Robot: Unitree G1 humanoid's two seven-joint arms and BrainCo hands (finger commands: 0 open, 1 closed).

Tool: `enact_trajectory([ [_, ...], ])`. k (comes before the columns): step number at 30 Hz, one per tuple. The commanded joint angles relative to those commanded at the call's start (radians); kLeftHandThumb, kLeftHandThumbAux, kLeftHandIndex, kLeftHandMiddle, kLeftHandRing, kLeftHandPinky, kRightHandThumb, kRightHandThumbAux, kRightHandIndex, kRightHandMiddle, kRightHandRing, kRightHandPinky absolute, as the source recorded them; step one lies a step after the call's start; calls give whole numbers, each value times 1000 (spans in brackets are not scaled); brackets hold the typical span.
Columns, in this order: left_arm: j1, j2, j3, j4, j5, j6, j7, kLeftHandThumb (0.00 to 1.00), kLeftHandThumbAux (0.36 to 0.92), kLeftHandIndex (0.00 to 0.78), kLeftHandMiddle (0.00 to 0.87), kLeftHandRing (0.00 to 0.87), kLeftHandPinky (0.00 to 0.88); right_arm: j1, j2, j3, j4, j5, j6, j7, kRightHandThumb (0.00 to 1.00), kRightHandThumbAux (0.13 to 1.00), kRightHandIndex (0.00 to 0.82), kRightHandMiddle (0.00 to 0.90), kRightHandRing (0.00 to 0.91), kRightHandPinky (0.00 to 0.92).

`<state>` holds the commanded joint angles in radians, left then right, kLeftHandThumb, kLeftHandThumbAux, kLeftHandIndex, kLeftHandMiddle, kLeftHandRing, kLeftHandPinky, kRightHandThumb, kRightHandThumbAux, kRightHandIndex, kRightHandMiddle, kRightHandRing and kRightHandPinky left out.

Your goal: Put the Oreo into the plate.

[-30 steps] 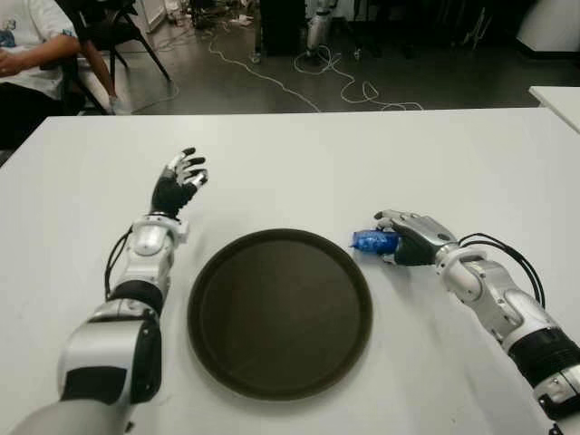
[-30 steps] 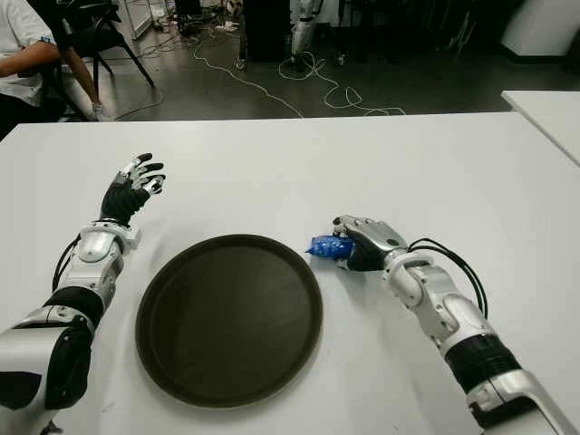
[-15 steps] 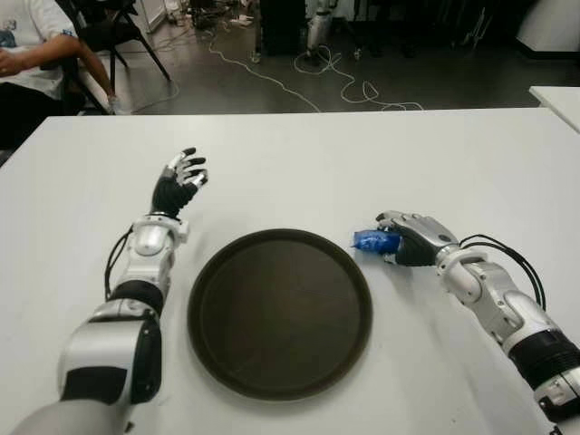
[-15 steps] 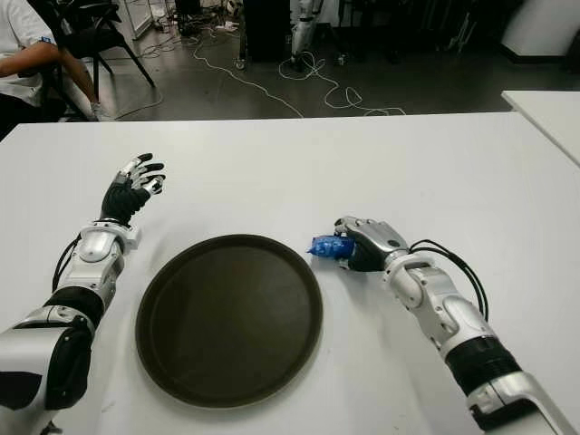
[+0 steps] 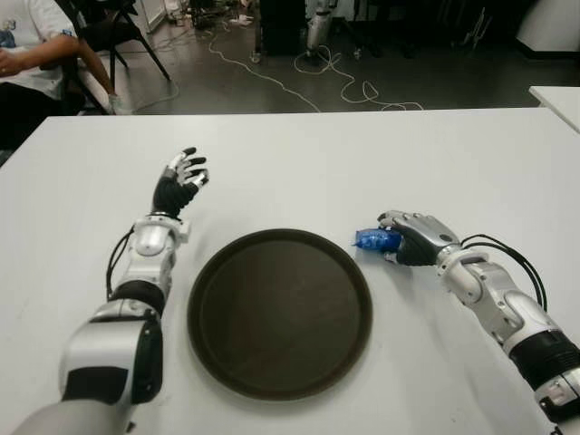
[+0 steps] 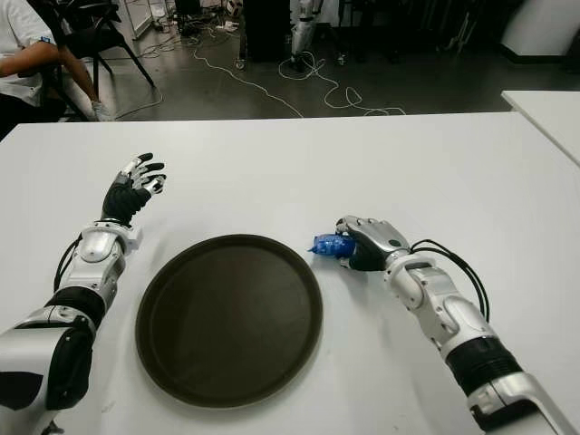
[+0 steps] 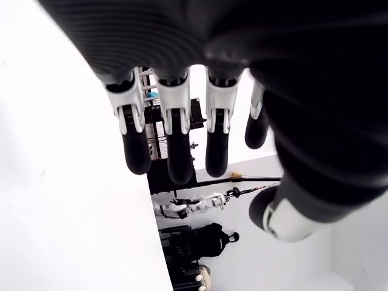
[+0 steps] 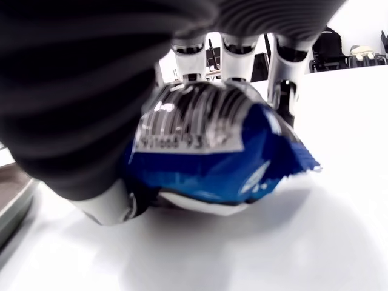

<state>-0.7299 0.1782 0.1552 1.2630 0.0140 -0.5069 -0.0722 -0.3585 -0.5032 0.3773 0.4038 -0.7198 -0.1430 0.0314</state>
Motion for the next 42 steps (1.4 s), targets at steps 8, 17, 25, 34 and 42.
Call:
enact_trajectory([
  [8,-2,1,1,2,1,4,-3,200,713,141,223,220,242,8,0,-12,-61,-34,20,-58,688,733,424,624,624,580],
  [17,-2,0,3,3,1,3,-4,185,687,127,216,217,233,0,-2,-23,-109,-55,31,-101,687,733,425,643,642,604],
  [25,0,0,2,4,4,2,3,183,683,127,216,219,233,-20,22,-51,-131,-63,36,-168,688,732,428,677,670,633],
  [34,-1,-1,2,4,5,2,5,187,673,134,217,220,242,-41,37,-64,-160,-65,50,-186,690,731,427,684,676,618],
  [42,-2,0,2,5,5,3,4,202,679,138,218,217,238,-48,50,-77,-208,-62,70,-184,689,732,428,696,684,632],
])
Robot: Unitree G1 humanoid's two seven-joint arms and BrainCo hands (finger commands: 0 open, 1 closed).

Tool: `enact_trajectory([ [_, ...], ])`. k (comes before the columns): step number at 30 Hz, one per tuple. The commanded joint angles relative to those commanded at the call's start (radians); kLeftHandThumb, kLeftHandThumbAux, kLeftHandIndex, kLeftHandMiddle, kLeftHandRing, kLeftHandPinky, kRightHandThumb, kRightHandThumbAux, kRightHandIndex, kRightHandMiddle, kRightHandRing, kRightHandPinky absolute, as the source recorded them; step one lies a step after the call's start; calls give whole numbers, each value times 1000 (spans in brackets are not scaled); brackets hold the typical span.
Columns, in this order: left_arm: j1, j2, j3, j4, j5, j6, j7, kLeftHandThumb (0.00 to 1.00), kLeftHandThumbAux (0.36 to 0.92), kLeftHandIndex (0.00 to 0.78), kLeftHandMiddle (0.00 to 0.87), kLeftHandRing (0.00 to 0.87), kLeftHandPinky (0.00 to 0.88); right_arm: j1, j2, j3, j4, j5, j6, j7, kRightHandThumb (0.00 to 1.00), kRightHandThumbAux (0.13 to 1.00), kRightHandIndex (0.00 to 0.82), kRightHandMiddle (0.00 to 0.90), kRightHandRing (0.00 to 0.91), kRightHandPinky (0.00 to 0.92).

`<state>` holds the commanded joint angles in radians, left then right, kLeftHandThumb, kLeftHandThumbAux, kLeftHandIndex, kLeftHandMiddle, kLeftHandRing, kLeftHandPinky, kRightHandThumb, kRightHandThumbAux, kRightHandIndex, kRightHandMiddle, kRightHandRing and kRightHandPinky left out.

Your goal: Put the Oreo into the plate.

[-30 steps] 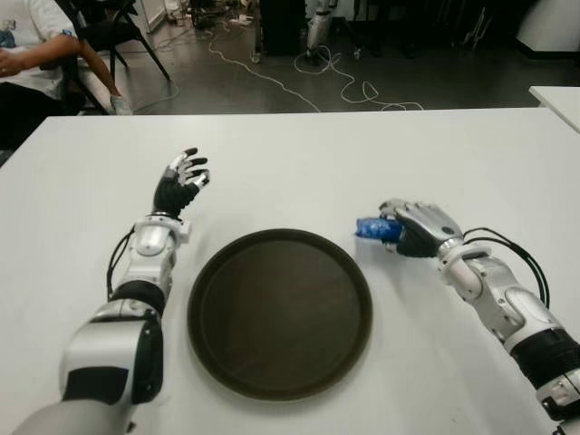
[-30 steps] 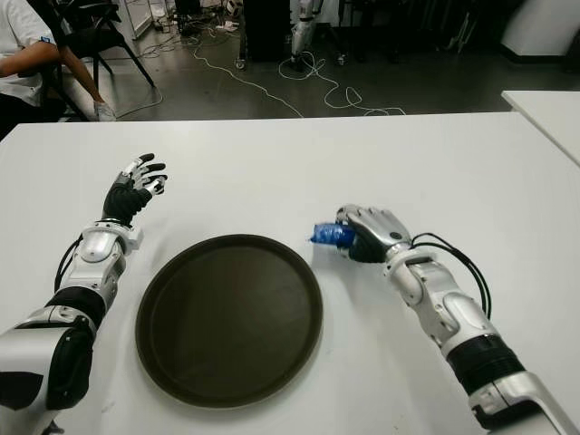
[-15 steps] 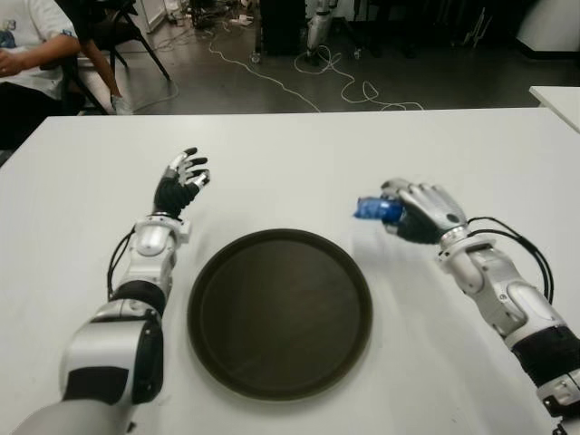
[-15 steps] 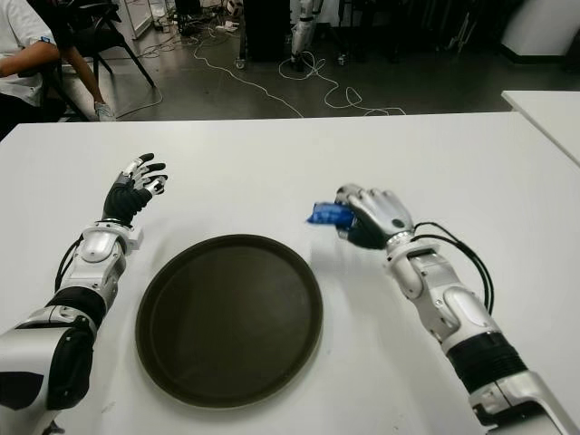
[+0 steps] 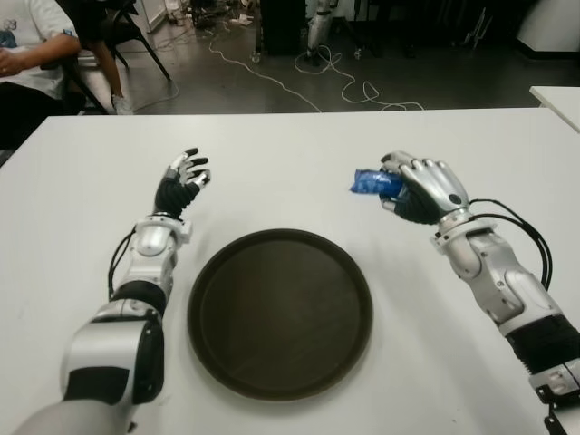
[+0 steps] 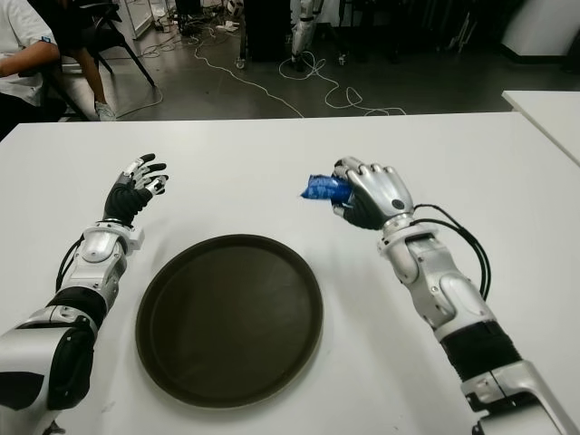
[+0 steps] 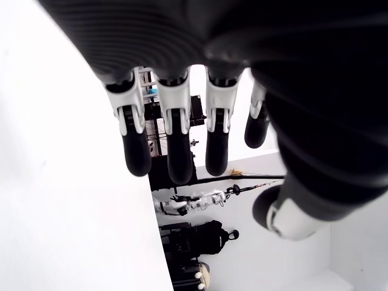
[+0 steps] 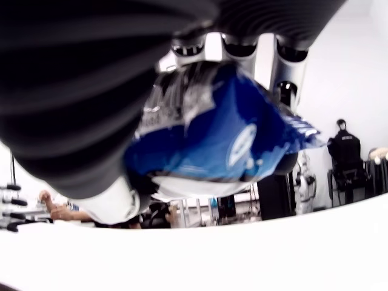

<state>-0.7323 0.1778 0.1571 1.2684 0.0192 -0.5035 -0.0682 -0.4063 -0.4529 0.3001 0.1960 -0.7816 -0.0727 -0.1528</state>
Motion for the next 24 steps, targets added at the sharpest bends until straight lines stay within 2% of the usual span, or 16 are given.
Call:
enact_trajectory([
  [7,0,1,-3,2,5,-2,10,214,698,149,223,219,246,-15,22,-12,-17,12,-18,-32,690,731,429,704,690,634],
  [11,-2,1,-5,4,10,-1,19,212,704,156,231,221,243,-28,48,-15,-48,29,-43,-45,689,732,430,714,699,645],
  [14,-2,1,-6,5,11,0,17,199,698,151,228,216,236,-31,90,15,-52,23,-64,-58,691,731,431,728,714,660],
  [19,-3,1,-5,4,7,3,12,194,689,146,226,218,242,-35,124,51,-56,17,-100,-46,694,730,431,743,730,684],
  [24,-4,-1,-4,4,5,6,9,194,689,140,224,219,241,-3,176,123,-80,-43,-97,-52,695,729,429,739,733,711],
])
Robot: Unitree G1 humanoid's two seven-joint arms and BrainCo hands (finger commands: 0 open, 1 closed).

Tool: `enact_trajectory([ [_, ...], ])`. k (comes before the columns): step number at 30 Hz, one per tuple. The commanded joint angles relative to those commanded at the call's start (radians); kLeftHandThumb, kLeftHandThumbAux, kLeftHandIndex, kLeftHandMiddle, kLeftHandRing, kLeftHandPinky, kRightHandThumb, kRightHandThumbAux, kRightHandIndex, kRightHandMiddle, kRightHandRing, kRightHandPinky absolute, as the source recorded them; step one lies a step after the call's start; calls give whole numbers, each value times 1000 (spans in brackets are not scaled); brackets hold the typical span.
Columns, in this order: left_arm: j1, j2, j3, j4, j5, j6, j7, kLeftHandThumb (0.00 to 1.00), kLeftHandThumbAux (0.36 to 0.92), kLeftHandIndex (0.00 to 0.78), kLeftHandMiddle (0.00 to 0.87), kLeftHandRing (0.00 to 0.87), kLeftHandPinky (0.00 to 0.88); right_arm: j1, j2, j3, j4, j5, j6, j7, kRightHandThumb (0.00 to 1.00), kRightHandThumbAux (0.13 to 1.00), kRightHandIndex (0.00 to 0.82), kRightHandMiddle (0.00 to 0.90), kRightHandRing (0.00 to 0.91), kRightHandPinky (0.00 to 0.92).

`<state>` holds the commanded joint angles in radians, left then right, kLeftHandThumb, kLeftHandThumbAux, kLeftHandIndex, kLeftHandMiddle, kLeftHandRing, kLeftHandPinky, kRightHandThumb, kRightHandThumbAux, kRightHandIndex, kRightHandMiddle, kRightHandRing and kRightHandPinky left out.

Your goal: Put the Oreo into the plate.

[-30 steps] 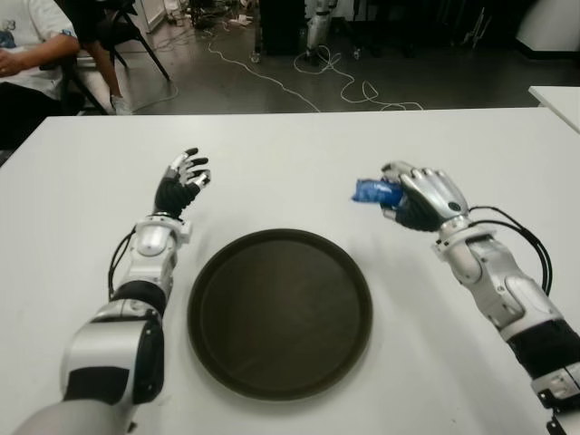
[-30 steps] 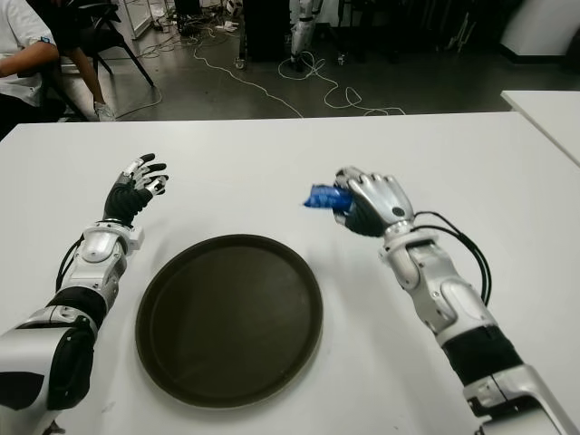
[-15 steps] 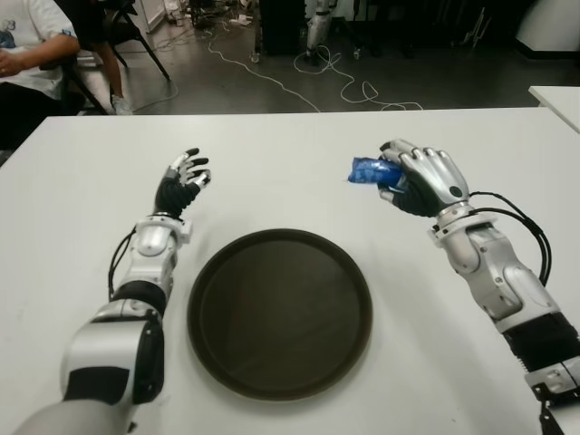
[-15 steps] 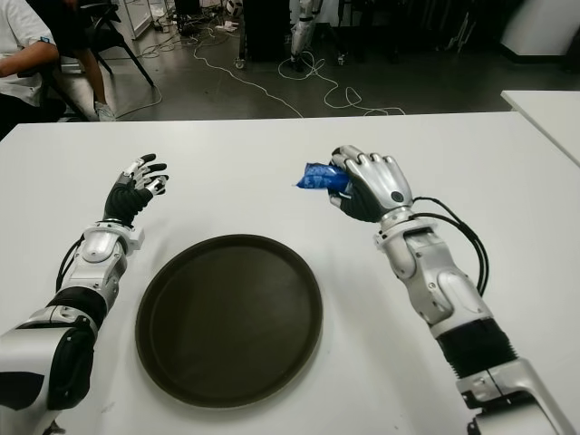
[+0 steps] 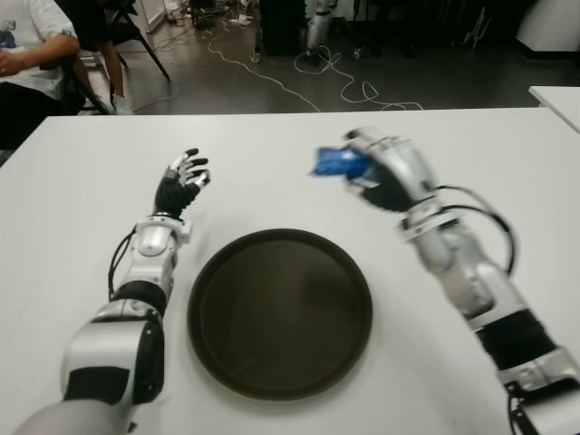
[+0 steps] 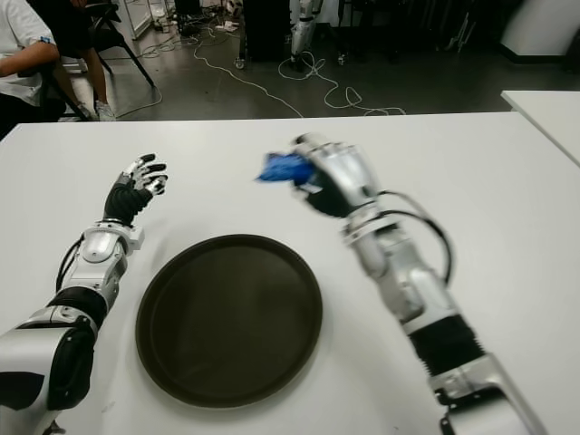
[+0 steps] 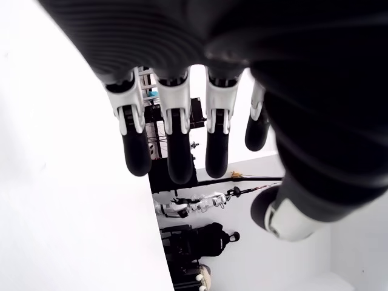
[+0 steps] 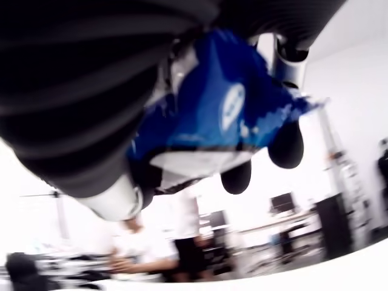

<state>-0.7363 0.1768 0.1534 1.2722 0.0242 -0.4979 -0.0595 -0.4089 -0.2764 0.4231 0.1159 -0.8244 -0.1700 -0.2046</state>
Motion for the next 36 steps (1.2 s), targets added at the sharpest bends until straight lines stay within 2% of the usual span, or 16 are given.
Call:
enact_trajectory([
  [2,0,-1,0,0,0,0,0,193,691,138,224,218,240,13,10,30,-5,-19,2,11,695,729,428,732,732,722],
  [5,2,-2,-2,-1,2,-3,2,190,692,140,223,215,236,34,3,64,-27,-25,-17,55,694,729,426,730,738,745],
  [10,1,-3,-2,-1,2,-4,4,197,699,146,226,215,231,65,-12,68,-73,-11,-54,85,694,729,424,727,745,763],
  [20,0,-2,-8,0,7,-2,4,191,694,141,225,213,226,51,-17,70,-40,45,-171,118,699,728,421,724,763,782],
  [29,0,-4,-7,-1,3,-6,5,191,685,141,222,214,229,51,-21,60,-42,68,-223,147,699,729,421,722,762,777],
  [36,-1,-4,-10,-1,5,-5,8,188,679,142,219,210,229,52,-31,52,-48,102,-271,181,701,727,420,628,689,735],
])
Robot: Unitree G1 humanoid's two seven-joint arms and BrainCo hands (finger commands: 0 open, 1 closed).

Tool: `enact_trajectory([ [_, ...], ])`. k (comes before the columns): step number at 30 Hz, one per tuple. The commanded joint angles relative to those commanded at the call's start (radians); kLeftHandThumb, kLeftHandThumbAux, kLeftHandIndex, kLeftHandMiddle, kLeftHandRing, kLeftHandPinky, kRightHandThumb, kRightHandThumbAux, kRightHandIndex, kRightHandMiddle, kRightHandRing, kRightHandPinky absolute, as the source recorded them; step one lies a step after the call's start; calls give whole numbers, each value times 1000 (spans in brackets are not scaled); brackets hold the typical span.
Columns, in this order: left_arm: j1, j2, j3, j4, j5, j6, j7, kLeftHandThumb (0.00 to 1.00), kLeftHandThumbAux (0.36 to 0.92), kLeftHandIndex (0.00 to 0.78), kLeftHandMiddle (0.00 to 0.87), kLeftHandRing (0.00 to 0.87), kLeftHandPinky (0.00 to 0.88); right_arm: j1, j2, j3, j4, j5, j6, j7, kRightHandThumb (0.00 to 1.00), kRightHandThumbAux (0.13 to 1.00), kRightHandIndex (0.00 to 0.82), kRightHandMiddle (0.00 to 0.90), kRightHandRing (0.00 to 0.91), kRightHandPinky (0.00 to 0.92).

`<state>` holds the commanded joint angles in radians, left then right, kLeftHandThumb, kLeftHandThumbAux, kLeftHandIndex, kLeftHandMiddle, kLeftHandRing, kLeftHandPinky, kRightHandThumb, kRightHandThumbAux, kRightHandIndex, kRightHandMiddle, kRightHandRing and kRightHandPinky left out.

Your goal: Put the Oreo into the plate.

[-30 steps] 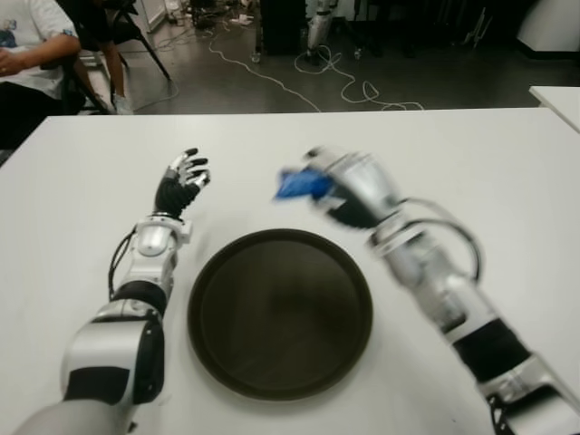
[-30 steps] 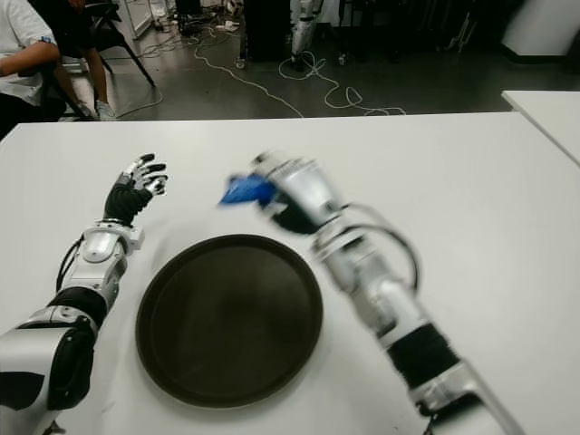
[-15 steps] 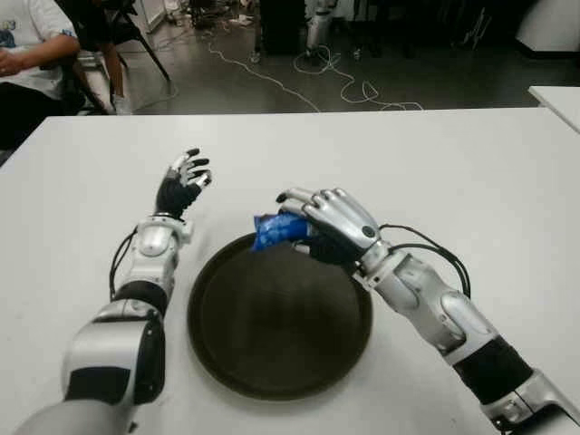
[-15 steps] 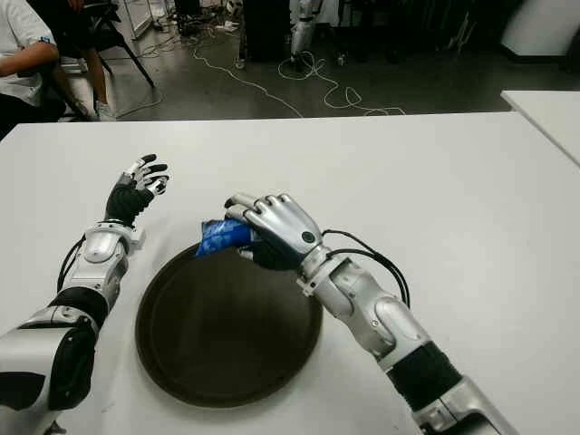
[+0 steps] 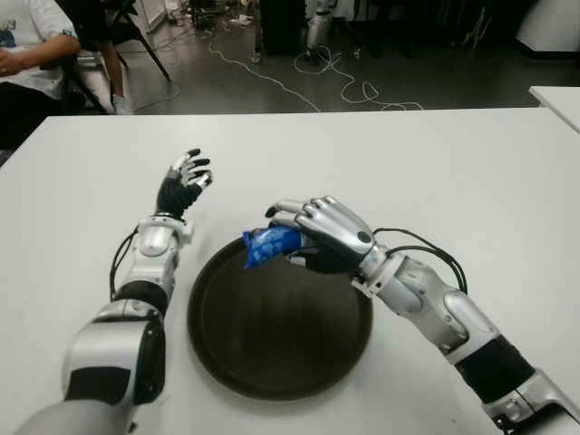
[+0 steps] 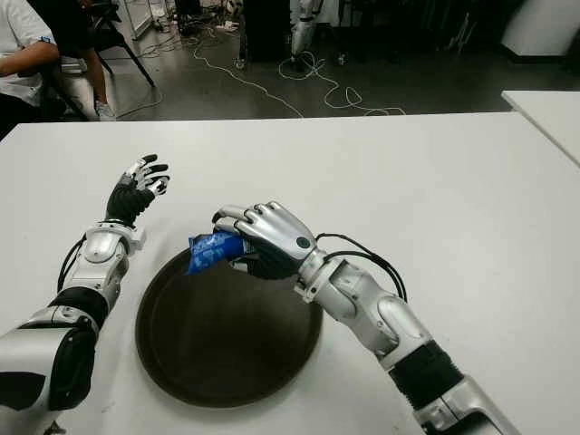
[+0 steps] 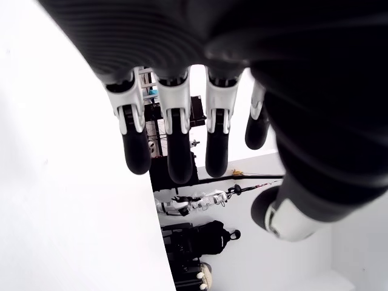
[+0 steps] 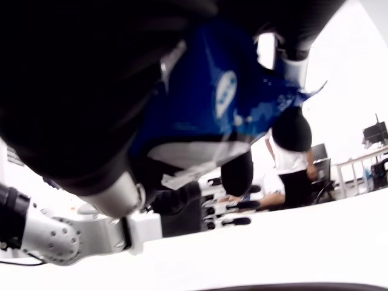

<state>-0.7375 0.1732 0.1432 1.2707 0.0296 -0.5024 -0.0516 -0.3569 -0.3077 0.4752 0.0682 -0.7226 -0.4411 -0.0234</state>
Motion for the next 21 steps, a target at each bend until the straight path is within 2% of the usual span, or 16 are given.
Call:
enact_trajectory([
  [9,0,-1,0,-1,-2,2,1,179,664,142,226,217,232,3,9,-8,8,89,-69,53,703,724,421,592,658,700],
  [11,0,-2,1,0,-3,3,2,187,668,146,229,220,237,0,13,-2,32,104,-92,60,777,704,398,543,600,624],
  [14,0,-4,1,0,-3,2,3,193,677,149,231,221,235,-7,20,9,76,114,-123,69,814,694,421,472,456,494],
  [15,0,-4,1,-1,-3,2,3,194,679,150,232,221,234,-10,23,14,93,115,-131,74,817,693,424,463,432,475],
  [16,0,-4,2,-1,-4,4,2,195,682,149,231,221,232,-13,21,19,100,121,-133,95,772,707,415,375,366,422],
  [17,0,-5,2,-1,-5,5,2,195,683,146,230,220,231,-16,20,22,104,125,-135,110,738,718,408,272,274,324],
  [18,-1,-5,3,-1,-6,6,0,195,683,145,230,220,231,-18,18,24,107,131,-136,127,725,722,406,235,241,289],
  [19,-1,-5,4,-1,-7,7,-1,195,683,144,230,221,231,-20,17,23,108,134,-137,138,629,737,330,193,201,243],
  [21,-2,-5,5,0,-8,9,-3,193,679,139,227,218,225,-22,19,25,115,138,-138,157,323,783,140,84,91,117],
])
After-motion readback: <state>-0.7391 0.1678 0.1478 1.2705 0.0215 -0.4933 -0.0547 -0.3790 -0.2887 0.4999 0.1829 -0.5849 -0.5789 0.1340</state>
